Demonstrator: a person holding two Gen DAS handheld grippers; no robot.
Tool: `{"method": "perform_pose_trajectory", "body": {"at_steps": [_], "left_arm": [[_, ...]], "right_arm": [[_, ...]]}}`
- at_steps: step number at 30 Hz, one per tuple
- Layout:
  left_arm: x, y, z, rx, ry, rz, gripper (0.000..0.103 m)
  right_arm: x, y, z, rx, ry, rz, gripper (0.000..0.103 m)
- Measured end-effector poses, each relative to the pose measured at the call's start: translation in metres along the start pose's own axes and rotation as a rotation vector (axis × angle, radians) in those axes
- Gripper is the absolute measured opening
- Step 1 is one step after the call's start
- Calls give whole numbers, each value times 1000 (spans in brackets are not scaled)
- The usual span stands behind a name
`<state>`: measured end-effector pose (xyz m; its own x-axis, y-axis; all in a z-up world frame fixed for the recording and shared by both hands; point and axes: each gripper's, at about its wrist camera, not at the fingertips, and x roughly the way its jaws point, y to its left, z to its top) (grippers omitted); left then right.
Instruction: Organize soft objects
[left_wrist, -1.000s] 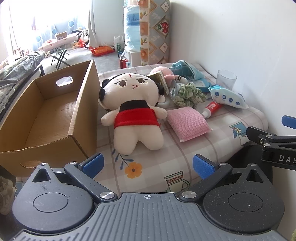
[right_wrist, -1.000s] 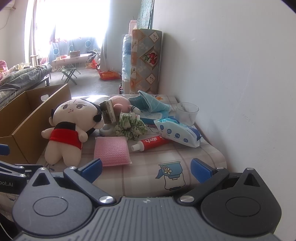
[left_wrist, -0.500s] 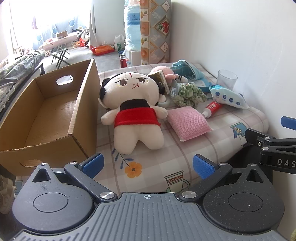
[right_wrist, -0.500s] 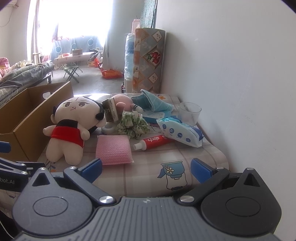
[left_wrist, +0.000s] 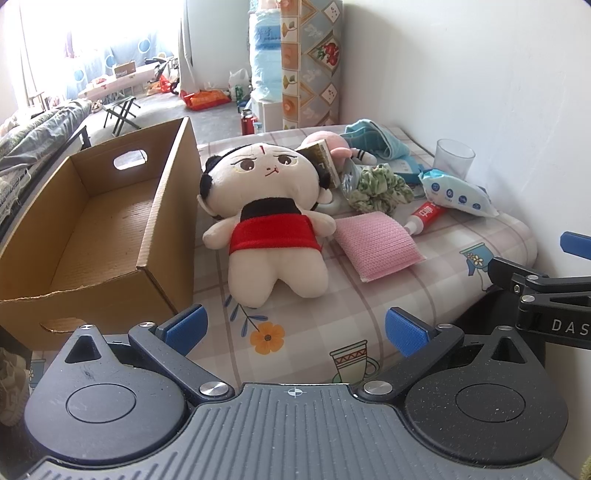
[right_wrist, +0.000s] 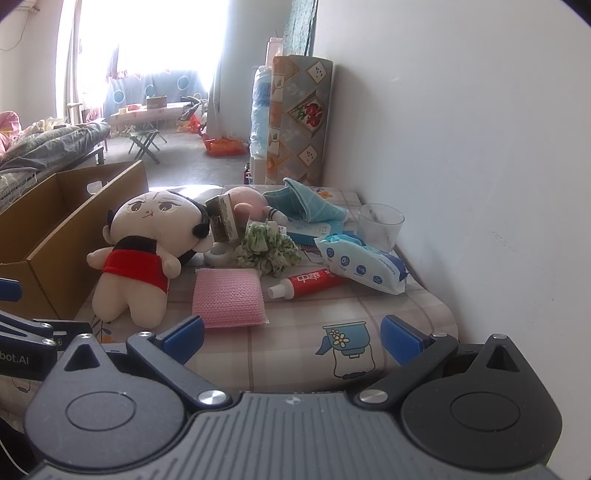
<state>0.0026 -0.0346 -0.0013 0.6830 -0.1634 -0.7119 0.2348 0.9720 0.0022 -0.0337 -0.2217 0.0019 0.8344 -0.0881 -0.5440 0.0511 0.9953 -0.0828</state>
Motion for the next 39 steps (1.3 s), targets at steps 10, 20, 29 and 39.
{"method": "perform_pose_trajectory", "body": {"at_steps": [10, 20, 29, 39], "left_arm": [[0, 2, -1, -5, -1, 2, 103], [0, 3, -1, -9, -1, 3, 103], [1, 7, 5, -7, -20, 0, 103], [22, -8, 33, 19, -116, -199, 101]], "right_arm": [[0, 3, 1, -12, -4, 4, 103], [-1, 5, 0, -16, -7, 4, 103], [7, -6, 4, 18, -48, 27, 103], [33, -51, 2, 151, -199, 116, 103]]}}
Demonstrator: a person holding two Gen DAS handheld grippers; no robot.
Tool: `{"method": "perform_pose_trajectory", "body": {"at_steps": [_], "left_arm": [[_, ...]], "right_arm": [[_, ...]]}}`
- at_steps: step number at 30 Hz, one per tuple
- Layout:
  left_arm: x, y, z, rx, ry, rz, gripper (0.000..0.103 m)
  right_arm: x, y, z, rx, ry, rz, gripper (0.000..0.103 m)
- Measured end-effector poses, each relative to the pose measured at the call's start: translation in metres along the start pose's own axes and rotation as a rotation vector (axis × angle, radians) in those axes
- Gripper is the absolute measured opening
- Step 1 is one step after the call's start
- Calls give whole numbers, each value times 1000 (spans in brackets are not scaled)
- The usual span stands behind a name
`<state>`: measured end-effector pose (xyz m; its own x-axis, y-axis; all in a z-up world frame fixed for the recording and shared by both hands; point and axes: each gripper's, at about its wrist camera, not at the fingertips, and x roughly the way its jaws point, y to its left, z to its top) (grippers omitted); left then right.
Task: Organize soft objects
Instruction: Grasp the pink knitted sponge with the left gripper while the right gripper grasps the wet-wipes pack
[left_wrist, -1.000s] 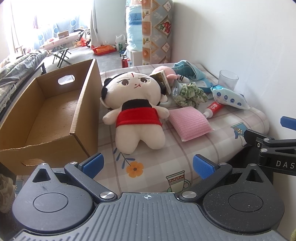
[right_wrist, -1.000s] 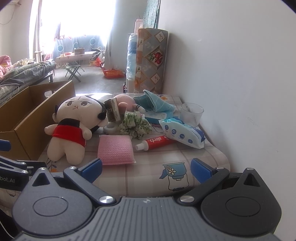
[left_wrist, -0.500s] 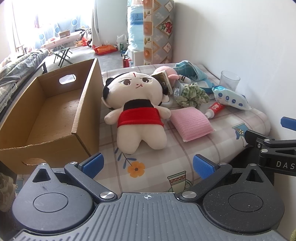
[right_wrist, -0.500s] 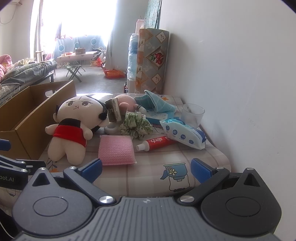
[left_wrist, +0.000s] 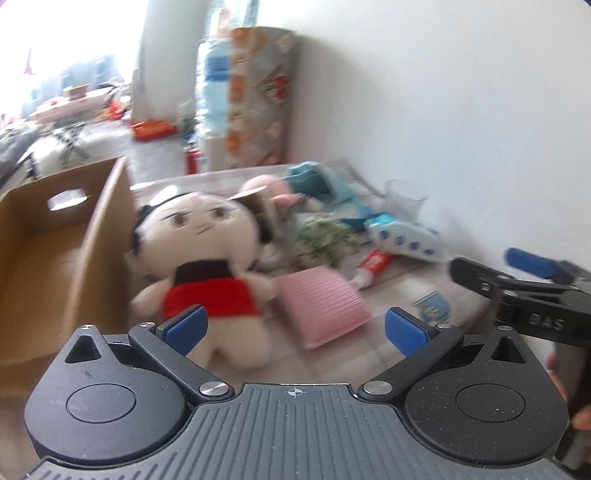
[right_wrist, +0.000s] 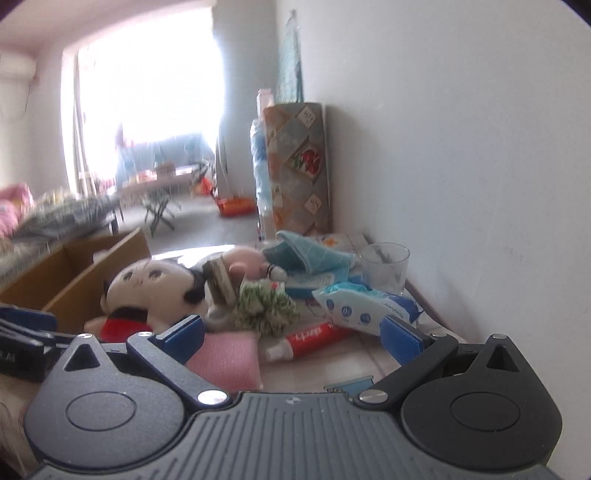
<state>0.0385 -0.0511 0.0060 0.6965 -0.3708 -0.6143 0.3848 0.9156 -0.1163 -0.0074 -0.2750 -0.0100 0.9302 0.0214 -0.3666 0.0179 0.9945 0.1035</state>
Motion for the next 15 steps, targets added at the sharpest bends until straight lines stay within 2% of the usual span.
{"method": "perform_pose_trajectory", "body": {"at_steps": [5, 7, 9, 12, 15], "left_arm": [[27, -20, 10, 72, 6, -80, 90], [43, -25, 16, 75, 36, -105, 84], [61, -29, 21, 69, 78, -123, 83], [90, -34, 28, 59, 150, -100, 86], [117, -38, 32, 43, 233, -44, 91]], "right_arm": [[24, -28, -4, 116, -3, 32, 103], [37, -39, -4, 163, 12, 52, 95], [49, -49, -5, 207, 31, 64, 87], [62, -60, -10, 255, 49, 75, 80], [69, -69, -17, 277, 53, 80, 79]]}}
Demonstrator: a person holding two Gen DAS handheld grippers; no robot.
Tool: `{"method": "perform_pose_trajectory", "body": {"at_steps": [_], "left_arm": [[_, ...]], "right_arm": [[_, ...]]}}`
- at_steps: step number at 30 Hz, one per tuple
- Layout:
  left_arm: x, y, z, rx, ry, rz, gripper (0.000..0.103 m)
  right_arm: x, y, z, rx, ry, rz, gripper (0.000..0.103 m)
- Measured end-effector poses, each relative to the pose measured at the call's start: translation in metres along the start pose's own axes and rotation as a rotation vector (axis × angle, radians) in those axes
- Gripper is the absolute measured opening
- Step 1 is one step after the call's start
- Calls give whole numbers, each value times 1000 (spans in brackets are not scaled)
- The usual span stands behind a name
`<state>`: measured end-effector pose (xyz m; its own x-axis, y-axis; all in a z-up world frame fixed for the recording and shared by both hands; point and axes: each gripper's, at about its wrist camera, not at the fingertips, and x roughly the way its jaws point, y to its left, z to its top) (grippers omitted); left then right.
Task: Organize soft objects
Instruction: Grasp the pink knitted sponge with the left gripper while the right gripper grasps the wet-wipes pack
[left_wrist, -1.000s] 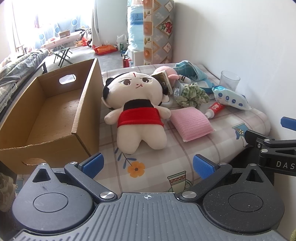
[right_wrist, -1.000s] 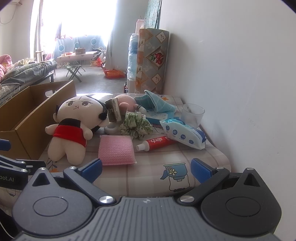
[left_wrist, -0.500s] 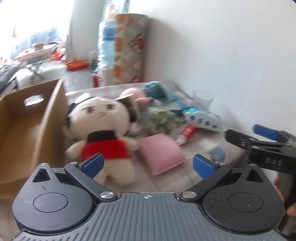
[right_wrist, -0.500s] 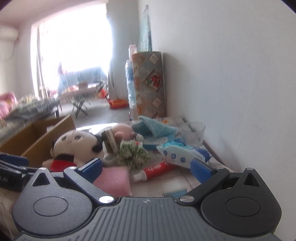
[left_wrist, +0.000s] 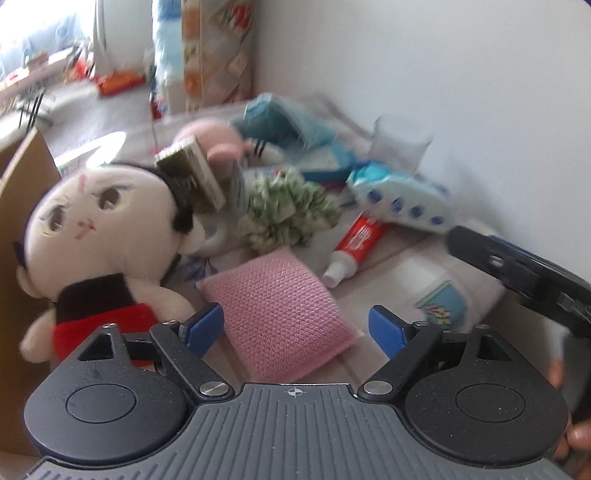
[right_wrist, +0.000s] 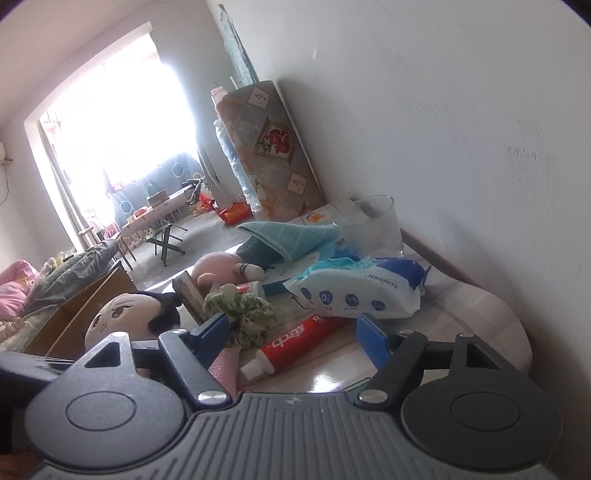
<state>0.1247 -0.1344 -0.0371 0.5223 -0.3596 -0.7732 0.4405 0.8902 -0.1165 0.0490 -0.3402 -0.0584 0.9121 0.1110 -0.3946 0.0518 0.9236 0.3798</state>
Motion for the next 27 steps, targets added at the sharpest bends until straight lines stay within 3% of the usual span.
{"method": "perform_pose_trajectory", "body": {"at_steps": [4, 8, 14, 15, 19, 27], "left_arm": [[29, -1, 8, -30, 90, 38, 95], [43, -8, 10, -11, 102, 87, 95], [47, -14, 8, 30, 81, 154, 81], [46, -13, 7, 29, 75, 153, 76], [41, -14, 7, 44, 69, 150, 68], [28, -13, -3, 62, 77, 130, 64]], "right_arm": [[4, -8, -6, 2, -1, 5, 78], [9, -16, -4, 8, 0, 5, 73], [12, -22, 15, -53, -44, 1, 73], [13, -24, 20, -69, -51, 4, 75], [28, -28, 38, -156, -44, 3, 98], [84, -27, 52, -356, 101, 1, 103]]}}
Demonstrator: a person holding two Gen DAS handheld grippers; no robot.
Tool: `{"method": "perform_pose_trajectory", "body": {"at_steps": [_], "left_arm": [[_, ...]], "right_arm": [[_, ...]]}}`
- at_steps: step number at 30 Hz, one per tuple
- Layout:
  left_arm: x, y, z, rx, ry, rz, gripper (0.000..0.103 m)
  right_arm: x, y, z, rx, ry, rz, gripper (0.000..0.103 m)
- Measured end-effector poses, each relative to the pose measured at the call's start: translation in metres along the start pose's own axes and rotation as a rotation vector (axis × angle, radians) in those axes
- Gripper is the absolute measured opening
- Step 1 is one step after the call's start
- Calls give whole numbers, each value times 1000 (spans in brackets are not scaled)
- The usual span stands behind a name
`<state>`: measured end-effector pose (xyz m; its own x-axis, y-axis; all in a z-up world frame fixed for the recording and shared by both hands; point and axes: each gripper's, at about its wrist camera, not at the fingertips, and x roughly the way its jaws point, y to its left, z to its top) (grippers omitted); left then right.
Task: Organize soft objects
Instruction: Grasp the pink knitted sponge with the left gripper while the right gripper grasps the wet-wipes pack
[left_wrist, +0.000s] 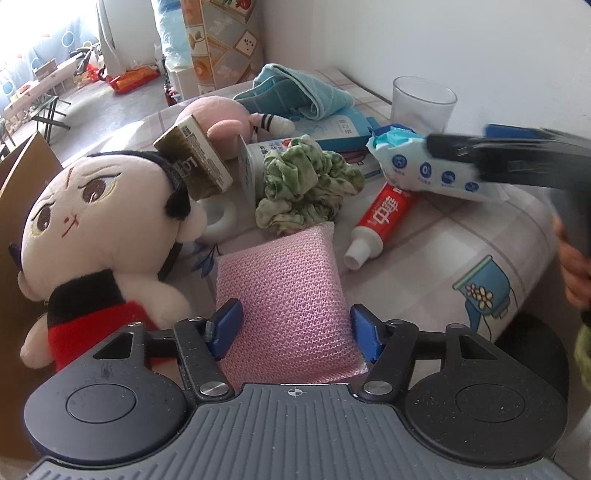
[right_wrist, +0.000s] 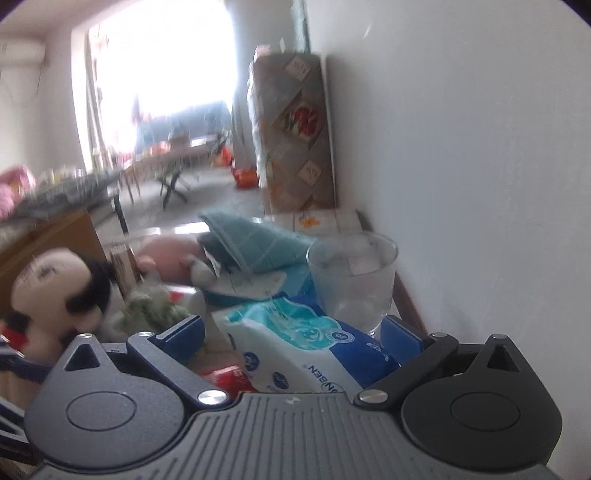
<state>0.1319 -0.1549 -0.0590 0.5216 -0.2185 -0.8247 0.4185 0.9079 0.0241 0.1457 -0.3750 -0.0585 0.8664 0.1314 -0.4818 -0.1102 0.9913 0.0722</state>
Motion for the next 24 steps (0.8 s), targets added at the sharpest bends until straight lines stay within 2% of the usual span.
{"method": "perform_pose_trajectory", "body": {"at_steps": [3, 7, 10, 11, 13, 15, 24], "left_arm": [[-2, 1, -4, 5, -6, -5, 64], [-2, 3, -4, 5, -12, -16, 64], [-2, 4, -4, 5, -15, -22, 64], [-2, 4, -4, 4, -16, -24, 64], [-5, 4, -6, -1, -17, -30, 64], [-6, 4, -8, -6, -19, -36, 64], [-10, 4, -13, -18, -33, -52, 64]], "right_arm": [[18, 0, 0, -58, 44, -23, 103], [37, -13, -4, -15, 107, 25, 103], [36, -8, -6, -44, 124, 19, 101], [35, -4, -7, -59, 133, 10, 98], [33, -1, -5, -66, 158, 13, 87], [28, 3, -5, -66, 175, 7, 83], [-9, 18, -14, -45, 229, -18, 80]]}}
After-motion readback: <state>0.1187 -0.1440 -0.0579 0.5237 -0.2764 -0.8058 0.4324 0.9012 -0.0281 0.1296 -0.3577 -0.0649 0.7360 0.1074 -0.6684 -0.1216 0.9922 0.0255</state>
